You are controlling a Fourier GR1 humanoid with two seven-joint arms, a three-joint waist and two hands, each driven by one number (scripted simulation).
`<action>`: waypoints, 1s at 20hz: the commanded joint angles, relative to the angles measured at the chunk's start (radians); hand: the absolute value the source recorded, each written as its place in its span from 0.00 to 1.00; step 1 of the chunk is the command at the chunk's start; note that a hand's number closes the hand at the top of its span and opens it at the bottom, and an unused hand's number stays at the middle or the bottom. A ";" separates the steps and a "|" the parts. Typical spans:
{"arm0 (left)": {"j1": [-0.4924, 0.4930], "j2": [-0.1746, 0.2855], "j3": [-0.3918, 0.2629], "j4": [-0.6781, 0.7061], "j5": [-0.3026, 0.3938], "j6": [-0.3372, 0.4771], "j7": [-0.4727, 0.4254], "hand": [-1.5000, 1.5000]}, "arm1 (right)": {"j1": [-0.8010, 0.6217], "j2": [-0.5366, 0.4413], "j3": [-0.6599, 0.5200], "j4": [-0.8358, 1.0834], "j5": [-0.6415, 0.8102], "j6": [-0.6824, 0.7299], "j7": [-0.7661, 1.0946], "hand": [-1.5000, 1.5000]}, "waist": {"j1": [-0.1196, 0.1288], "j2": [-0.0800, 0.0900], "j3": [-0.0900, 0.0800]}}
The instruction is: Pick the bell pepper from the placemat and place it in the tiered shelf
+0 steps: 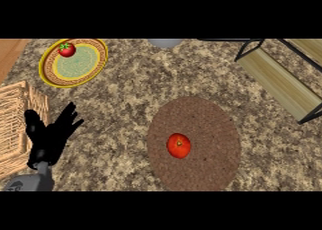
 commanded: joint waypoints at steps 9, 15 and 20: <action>0.012 -0.012 -0.004 0.015 -0.010 -0.023 0.009 0.50 | -0.018 -0.026 0.003 0.135 -0.043 -0.107 -0.099 1.00 | 0.003 0.004 -0.005; -0.042 -0.012 0.017 0.052 -0.011 -0.015 0.016 0.50 | -0.032 -0.013 0.003 0.097 -0.049 -0.137 -0.033 1.00 | -0.007 0.002 -0.005; 0.041 -0.044 -0.010 0.022 -0.030 -0.010 -0.029 0.50 | -0.024 -0.011 -0.042 0.040 -0.086 -0.276 0.006 0.00 | -0.006 -0.001 -0.005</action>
